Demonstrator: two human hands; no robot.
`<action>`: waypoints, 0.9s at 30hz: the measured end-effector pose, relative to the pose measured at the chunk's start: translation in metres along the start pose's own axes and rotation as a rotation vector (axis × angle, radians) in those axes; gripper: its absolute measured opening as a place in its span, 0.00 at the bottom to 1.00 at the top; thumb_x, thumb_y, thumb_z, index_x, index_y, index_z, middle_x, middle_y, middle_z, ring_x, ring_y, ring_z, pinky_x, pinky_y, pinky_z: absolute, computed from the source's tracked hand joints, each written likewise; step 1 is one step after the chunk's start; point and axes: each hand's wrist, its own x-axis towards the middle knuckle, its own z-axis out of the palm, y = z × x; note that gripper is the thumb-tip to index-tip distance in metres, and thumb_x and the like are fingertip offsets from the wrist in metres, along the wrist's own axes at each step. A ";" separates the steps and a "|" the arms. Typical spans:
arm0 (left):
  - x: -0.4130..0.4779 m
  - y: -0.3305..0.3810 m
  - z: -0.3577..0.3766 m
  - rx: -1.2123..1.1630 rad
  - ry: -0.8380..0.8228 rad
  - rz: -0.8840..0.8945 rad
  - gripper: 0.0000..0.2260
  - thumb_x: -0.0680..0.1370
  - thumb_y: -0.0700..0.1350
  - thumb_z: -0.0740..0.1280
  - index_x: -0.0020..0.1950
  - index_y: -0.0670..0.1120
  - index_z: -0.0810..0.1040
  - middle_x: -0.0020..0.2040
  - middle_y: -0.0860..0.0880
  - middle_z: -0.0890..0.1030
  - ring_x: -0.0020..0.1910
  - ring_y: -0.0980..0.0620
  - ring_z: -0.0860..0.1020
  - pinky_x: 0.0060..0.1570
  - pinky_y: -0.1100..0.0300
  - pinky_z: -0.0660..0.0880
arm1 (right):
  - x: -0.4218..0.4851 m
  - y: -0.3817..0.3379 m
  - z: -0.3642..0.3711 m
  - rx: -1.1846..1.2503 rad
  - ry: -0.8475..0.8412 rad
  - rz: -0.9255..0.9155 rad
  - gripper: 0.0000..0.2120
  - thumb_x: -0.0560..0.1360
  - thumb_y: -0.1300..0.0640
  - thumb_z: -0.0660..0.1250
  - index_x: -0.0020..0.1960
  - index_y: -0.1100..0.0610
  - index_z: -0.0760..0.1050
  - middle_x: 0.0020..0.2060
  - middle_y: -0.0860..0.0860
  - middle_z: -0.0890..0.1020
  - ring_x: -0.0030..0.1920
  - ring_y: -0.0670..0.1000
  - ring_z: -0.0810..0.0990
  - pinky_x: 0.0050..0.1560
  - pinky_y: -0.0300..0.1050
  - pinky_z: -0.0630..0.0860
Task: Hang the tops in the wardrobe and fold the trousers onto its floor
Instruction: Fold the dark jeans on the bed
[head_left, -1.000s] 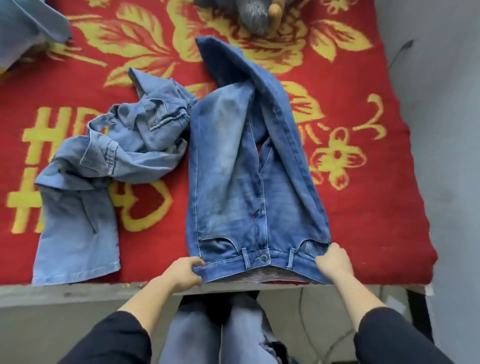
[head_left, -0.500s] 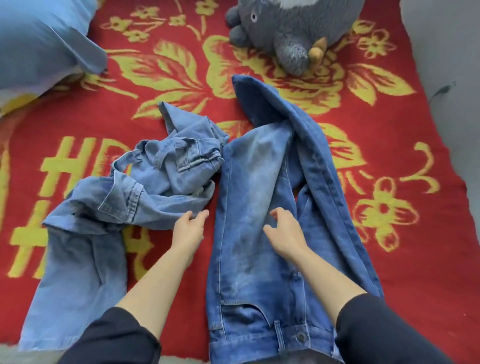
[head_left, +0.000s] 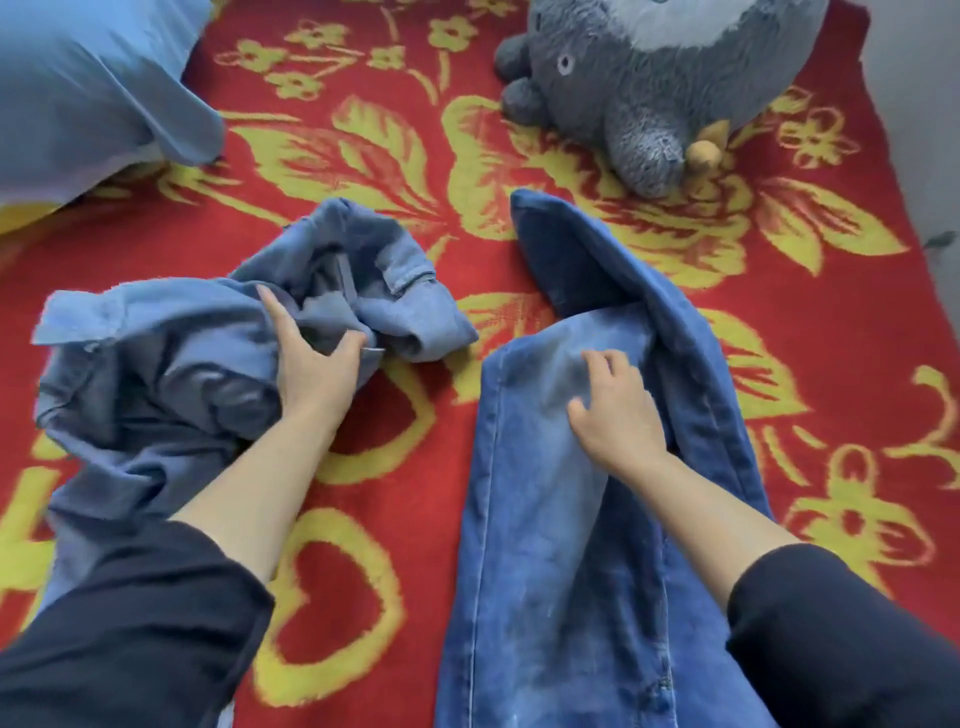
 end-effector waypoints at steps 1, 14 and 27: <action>0.000 0.005 0.005 0.173 0.059 0.044 0.43 0.72 0.46 0.67 0.79 0.51 0.42 0.77 0.40 0.57 0.74 0.44 0.60 0.73 0.49 0.58 | 0.011 0.003 -0.007 0.016 0.054 0.008 0.25 0.77 0.59 0.60 0.73 0.58 0.61 0.67 0.55 0.67 0.63 0.58 0.69 0.57 0.57 0.72; -0.026 0.038 0.159 0.124 -0.356 -0.244 0.22 0.77 0.57 0.63 0.59 0.39 0.78 0.57 0.42 0.80 0.53 0.44 0.77 0.48 0.57 0.71 | 0.122 0.065 -0.065 0.960 0.003 0.634 0.07 0.81 0.57 0.58 0.48 0.61 0.67 0.38 0.62 0.82 0.26 0.56 0.81 0.21 0.42 0.77; -0.026 0.060 0.183 -0.120 -0.790 -0.531 0.10 0.70 0.49 0.71 0.49 0.48 0.85 0.46 0.47 0.85 0.42 0.48 0.82 0.42 0.58 0.78 | 0.102 0.134 -0.036 0.528 0.246 0.438 0.14 0.74 0.50 0.66 0.47 0.62 0.77 0.45 0.59 0.81 0.51 0.61 0.79 0.53 0.51 0.71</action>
